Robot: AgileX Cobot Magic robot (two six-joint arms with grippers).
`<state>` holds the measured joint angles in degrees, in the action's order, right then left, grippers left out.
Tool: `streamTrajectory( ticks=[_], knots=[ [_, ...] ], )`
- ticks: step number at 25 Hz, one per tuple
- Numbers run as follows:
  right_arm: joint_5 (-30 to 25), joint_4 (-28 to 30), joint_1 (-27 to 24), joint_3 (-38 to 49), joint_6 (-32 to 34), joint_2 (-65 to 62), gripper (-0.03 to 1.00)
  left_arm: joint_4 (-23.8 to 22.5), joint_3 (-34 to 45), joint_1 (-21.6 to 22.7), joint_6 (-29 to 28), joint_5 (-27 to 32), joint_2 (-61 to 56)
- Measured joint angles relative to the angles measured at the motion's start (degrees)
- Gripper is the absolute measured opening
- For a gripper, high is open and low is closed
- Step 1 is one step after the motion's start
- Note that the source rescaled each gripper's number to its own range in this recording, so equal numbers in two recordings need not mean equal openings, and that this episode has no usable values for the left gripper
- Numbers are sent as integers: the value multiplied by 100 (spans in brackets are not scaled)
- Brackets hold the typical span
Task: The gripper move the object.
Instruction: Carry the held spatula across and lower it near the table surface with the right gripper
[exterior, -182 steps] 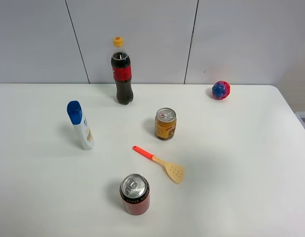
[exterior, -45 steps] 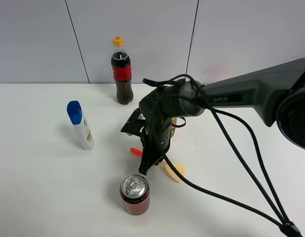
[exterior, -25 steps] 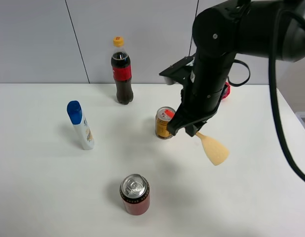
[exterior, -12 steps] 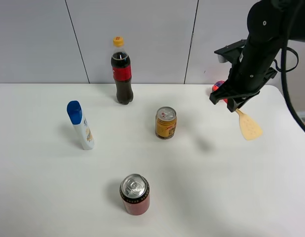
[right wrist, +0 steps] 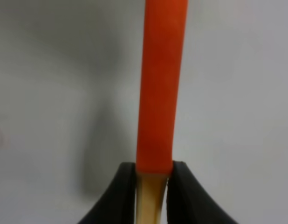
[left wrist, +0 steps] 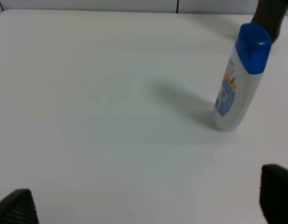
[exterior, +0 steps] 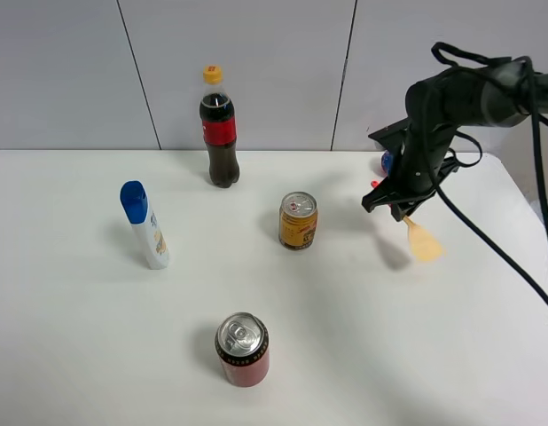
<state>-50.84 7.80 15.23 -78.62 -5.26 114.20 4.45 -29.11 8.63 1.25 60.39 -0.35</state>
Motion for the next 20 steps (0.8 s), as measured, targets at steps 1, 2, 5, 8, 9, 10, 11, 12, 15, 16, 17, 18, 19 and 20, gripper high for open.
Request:
streamTrajectory(
  ticks=[1, 2, 5, 8, 9, 10, 11, 12, 15, 16, 17, 18, 19, 20],
  knots=[
    [103, -52, 0, 0, 0, 97, 0, 0, 0, 0, 0, 0, 0],
    [193, -76, 0, 0, 0, 173, 0, 0, 0, 0, 0, 0, 0],
    [540, -114, 0, 0, 0, 318, 0, 0, 0, 0, 0, 0, 0],
    [806, -148, 0, 0, -1, 425, 0, 0, 0, 0, 0, 0, 0],
    [877, -168, 0, 0, -1, 470, 0, 0, 0, 0, 0, 0, 0],
    [935, -172, 0, 0, -1, 510, 0, 0, 0, 0, 0, 0, 0],
    [996, -174, 0, 0, -7, 554, 0, 0, 0, 0, 0, 0, 0],
    [1039, -179, 0, 0, -6, 610, 0, 0, 0, 0, 0, 0, 0],
    [1111, -203, 0, 0, -6, 730, 0, 0, 0, 0, 0, 0, 0],
    [1109, -203, 0, 0, -6, 760, 0, 0, 0, 0, 0, 0, 0],
    [1109, -203, 0, 0, -6, 790, 0, 0, 0, 0, 0, 0, 0],
    [1109, -203, 0, 0, -6, 810, 0, 0, 0, 0, 0, 0, 0],
    [1121, -205, 0, 0, -6, 835, 0, 0, 0, 0, 0, 0, 0],
    [1134, -205, 0, 0, -6, 847, 0, 0, 0, 0, 0, 0, 0]
  ],
)
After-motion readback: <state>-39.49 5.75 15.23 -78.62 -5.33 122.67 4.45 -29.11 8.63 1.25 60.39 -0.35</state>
